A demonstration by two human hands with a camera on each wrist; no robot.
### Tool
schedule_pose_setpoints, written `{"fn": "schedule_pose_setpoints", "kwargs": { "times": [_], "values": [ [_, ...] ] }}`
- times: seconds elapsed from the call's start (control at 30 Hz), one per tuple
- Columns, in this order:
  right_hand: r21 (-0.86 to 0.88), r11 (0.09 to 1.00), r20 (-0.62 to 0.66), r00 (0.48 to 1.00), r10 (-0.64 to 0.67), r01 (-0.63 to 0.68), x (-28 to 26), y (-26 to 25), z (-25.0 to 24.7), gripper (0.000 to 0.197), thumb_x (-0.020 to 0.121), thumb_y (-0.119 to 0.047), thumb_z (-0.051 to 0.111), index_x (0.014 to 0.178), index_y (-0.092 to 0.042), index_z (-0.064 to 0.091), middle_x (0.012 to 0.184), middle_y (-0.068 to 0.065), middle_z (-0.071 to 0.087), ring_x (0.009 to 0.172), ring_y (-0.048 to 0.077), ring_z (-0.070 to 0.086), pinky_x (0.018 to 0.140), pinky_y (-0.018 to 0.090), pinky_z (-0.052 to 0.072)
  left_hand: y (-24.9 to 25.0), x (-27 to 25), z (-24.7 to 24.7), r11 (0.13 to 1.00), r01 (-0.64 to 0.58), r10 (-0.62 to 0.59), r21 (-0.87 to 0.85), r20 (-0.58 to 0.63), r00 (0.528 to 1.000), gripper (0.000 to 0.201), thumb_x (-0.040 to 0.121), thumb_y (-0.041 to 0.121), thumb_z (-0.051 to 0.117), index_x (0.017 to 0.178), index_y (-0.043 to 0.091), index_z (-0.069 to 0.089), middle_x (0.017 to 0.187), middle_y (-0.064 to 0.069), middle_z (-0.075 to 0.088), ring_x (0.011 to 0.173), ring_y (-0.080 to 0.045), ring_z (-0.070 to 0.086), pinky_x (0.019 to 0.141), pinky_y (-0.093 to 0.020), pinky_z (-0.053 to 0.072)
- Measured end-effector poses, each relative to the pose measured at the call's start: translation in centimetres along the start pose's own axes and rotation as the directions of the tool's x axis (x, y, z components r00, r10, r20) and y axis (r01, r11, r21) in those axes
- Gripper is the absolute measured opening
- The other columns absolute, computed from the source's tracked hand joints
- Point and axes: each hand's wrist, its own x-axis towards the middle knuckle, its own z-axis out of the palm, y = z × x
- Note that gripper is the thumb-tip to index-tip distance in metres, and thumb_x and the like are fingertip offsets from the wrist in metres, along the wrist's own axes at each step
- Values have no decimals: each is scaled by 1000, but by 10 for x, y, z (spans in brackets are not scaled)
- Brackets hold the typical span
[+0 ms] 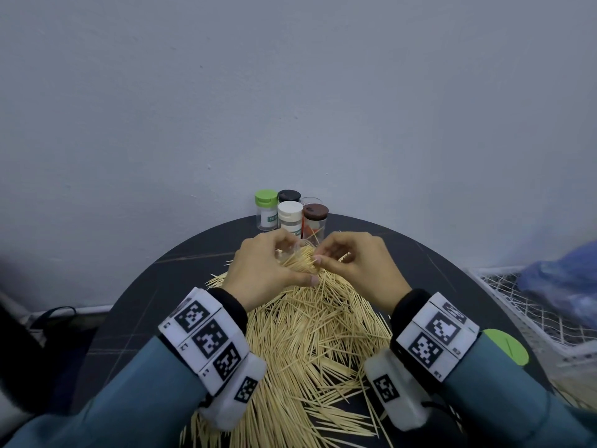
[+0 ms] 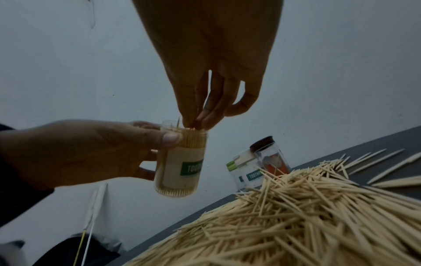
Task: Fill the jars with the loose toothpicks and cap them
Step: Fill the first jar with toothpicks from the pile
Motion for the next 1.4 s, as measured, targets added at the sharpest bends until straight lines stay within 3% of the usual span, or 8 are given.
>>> {"fn": "schedule_pose_setpoints", "kwargs": {
  "times": [0.17, 0.8, 0.93, 1.03, 1.1, 1.17, 1.27, 1.4],
  "values": [
    [5, 1000, -59, 998, 19, -19, 2, 0, -6, 7, 80, -21, 72, 80, -14, 70, 71, -8, 64, 65, 1, 57, 60, 7, 44, 0, 1, -1, 1000, 2, -2, 6, -9, 1000, 61, 52, 42, 89, 107, 29, 65, 98, 15, 63, 88, 1, 55, 65, -12, 37],
    [37, 999, 45, 999, 23, -25, 0, -2, -3, 8, 80, -20, 73, 80, -13, 70, 72, -4, 66, 64, -2, 57, 61, 7, 44, 5, -3, 1, 999, 35, -35, 4, 36, 999, 57, 56, 34, 89, 106, 28, 64, 95, 15, 61, 88, -3, 55, 67, -17, 41],
    [-45, 992, 21, 993, 116, -115, 3, 2, -15, 7, 81, -24, 70, 83, -17, 67, 74, -7, 64, 67, 1, 57, 61, 9, 44, 4, -2, 0, 999, 44, -44, -11, 27, 999, 60, 54, 36, 89, 108, 28, 65, 102, 11, 64, 93, -7, 57, 76, -24, 44],
    [-389, 852, 194, 873, 447, -350, 1, 11, -23, 26, 83, -32, 67, 99, -11, 63, 94, 1, 64, 82, 11, 56, 67, 18, 45, 4, -1, -2, 998, 55, -54, -16, 28, 998, 65, 55, 38, 89, 113, 26, 64, 106, 9, 63, 96, -9, 57, 80, -25, 44],
    [-613, 687, 260, 722, 641, -389, -3, 15, -25, 45, 84, -41, 65, 112, -6, 58, 110, 6, 62, 89, 14, 55, 70, 22, 45, 4, 0, -3, 998, 54, -53, -27, 35, 998, 66, 55, 38, 88, 114, 24, 64, 107, 9, 63, 97, -9, 57, 81, -25, 43],
    [-700, 597, 253, 645, 721, -392, -7, 18, -24, 61, 84, -47, 61, 127, -5, 47, 127, 9, 55, 107, 19, 55, 84, 27, 45, 5, 1, -4, 998, 48, -46, -48, 42, 998, 65, 55, 38, 88, 114, 24, 64, 107, 9, 64, 96, -9, 57, 80, -24, 43],
    [-730, 555, 229, 622, 748, -399, -9, 17, -19, 75, 86, -51, 56, 139, -4, 33, 140, 9, 44, 124, 21, 48, 95, 27, 42, 4, 2, -4, 996, 46, -43, -75, 47, 998, 64, 56, 37, 89, 113, 24, 64, 107, 9, 64, 96, -8, 56, 79, -23, 41],
    [-743, 553, 256, 604, 755, -377, -2, 11, -8, 65, 87, -46, 58, 133, -4, 40, 131, 8, 52, 116, 20, 53, 91, 27, 44, 3, 3, -6, 995, 49, -44, -92, 49, 998, 63, 56, 36, 88, 113, 25, 63, 109, 9, 63, 96, -8, 55, 80, -23, 40]
  ]
}}
